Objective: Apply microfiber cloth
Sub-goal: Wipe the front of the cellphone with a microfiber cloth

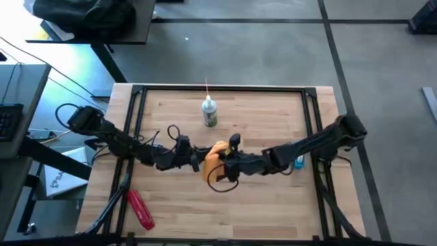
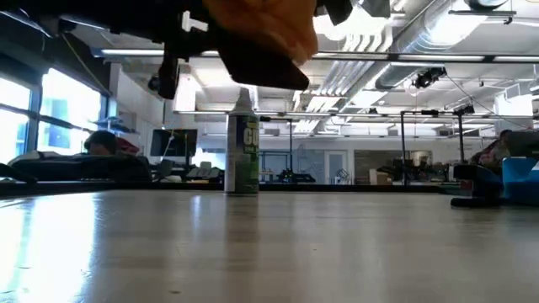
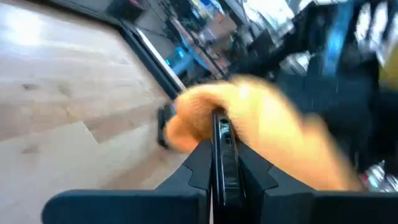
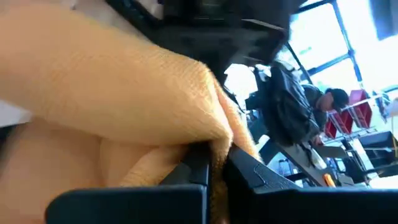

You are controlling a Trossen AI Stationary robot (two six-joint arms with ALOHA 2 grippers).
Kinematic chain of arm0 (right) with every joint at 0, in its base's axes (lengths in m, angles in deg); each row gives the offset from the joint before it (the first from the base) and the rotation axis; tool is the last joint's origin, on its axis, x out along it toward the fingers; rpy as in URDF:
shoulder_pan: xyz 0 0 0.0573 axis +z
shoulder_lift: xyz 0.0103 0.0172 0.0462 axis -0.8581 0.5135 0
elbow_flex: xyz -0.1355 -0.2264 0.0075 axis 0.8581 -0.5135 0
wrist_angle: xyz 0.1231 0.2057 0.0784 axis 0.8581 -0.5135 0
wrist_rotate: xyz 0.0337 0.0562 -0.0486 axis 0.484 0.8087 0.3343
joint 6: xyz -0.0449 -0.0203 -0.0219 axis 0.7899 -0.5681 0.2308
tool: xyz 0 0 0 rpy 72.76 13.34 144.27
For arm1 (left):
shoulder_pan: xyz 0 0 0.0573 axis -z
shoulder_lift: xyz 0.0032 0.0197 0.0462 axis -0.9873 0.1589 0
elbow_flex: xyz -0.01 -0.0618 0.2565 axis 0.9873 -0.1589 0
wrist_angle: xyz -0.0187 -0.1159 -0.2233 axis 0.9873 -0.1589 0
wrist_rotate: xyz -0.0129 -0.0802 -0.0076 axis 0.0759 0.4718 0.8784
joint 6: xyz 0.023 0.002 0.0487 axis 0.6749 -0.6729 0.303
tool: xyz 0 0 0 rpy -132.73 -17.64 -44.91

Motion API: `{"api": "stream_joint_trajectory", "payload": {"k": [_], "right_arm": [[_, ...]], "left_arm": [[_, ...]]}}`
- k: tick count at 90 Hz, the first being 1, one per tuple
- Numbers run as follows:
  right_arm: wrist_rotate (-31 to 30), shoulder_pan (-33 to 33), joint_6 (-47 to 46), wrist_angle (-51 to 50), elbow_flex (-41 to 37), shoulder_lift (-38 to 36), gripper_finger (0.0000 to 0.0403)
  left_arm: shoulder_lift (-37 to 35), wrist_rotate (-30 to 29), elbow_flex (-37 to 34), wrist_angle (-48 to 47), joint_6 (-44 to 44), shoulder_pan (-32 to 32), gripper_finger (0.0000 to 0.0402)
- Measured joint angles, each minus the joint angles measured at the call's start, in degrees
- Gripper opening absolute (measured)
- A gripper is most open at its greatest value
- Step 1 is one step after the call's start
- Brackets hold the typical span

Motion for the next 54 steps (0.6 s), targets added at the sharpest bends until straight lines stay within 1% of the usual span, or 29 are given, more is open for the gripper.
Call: {"api": "stream_joint_trajectory", "payload": {"k": [5,20,30,42,48,54], "right_arm": [[0.7,-0.1,-0.9,-0.8,0.0,-0.3,0.0],[8.9,-0.3,-8.2,-4.7,-0.1,-0.4,0.0],[10.5,-0.1,-12.5,-6.3,-0.1,-0.4,0.0],[12.2,1.5,-13.7,-7.3,-0.1,-0.4,0.0],[14.8,3.0,-13.5,-8.2,-0.1,-0.4,0.0],[15.6,4.8,-12.7,-9.7,-0.4,0.0,0.0]], "left_arm": [[0.0,1.2,0.0,0.0,0.0,0.2,0.0017],[0.1,1.7,0.0,-0.6,-0.4,0.2,0.0017],[0.1,1.5,0.0,-0.7,-0.4,0.2,0.0017],[0.1,1.1,-0.1,-0.7,-0.4,0.2,0.0017],[0.1,-1.7,-0.1,0.1,-0.3,0.0,0.0017],[-0.2,-3.6,0.2,1.7,-0.3,-0.4,0.0017]]}}
